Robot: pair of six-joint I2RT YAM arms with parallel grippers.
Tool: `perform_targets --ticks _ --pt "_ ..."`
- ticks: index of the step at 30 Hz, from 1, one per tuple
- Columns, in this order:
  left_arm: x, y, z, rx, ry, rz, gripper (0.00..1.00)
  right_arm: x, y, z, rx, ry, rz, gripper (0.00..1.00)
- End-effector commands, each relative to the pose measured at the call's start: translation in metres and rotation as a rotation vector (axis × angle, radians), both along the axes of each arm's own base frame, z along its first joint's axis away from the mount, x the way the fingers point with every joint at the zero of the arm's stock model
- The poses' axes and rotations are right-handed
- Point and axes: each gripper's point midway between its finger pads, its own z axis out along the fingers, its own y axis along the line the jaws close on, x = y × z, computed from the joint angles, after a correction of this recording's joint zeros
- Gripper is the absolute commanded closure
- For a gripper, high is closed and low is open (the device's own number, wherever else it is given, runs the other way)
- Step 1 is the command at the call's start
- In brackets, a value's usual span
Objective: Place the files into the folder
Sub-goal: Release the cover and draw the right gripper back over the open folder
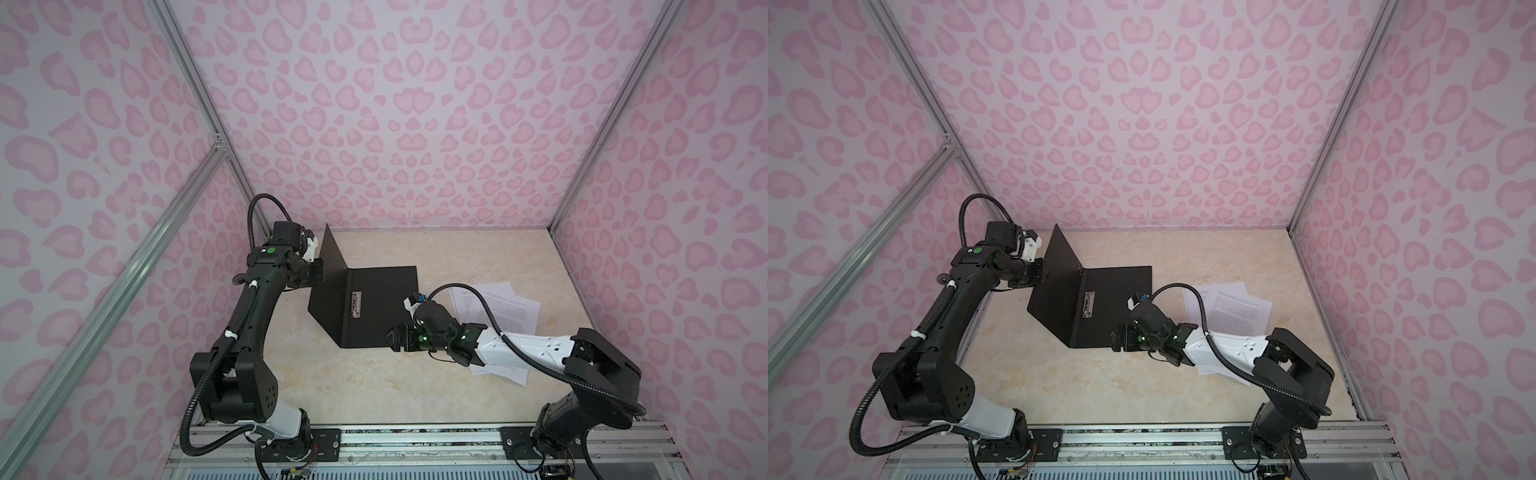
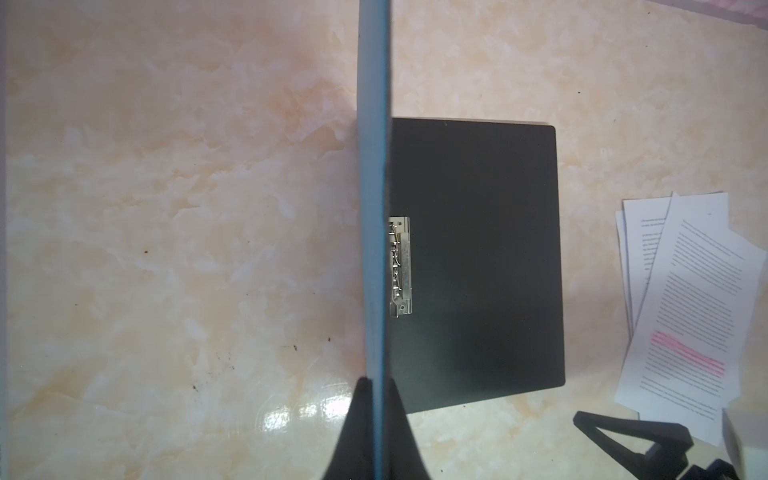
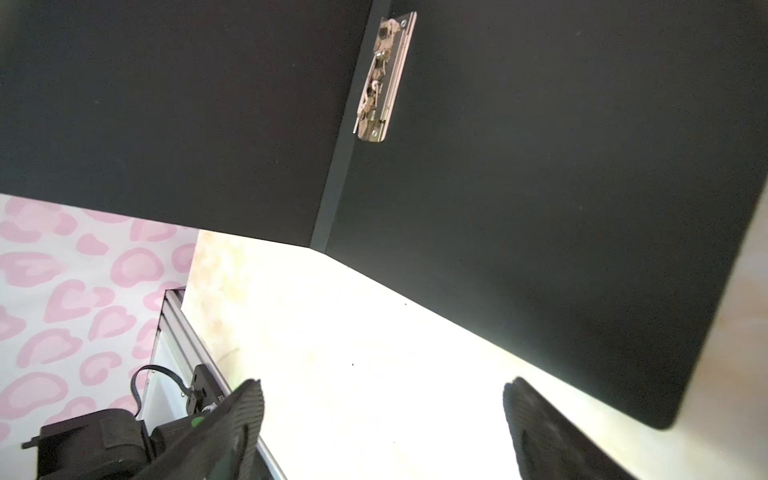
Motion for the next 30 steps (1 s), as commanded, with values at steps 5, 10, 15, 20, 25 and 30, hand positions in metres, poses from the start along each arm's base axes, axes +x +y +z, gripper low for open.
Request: perform_targets --ticks 5,10,15,20,25,30 --pt "-0.025 -0.026 -0.005 -0.141 0.078 -0.081 0.96 0.001 -0.041 -0.008 -0.152 -0.033 -0.095 0.10" --pt "-0.035 -0.030 -0.008 -0.164 0.082 -0.089 0.96 -0.004 -0.059 -0.003 -0.202 -0.045 -0.120 0.13" --pt "-0.035 -0.023 -0.006 -0.130 0.053 -0.068 0.97 -0.013 -0.074 0.001 -0.231 -0.064 -0.142 0.15" --pt "-0.045 -0.021 -0.009 -0.117 0.033 -0.058 0.97 -0.027 -0.088 -0.001 -0.273 -0.063 -0.154 0.16" --pt "-0.053 -0.022 -0.012 -0.130 0.028 -0.059 0.96 -0.040 -0.104 0.001 -0.326 -0.070 -0.161 0.18" --pt "-0.057 -0.024 -0.016 -0.130 0.023 -0.079 0.96 -0.048 -0.122 0.007 -0.364 -0.091 -0.198 0.20"
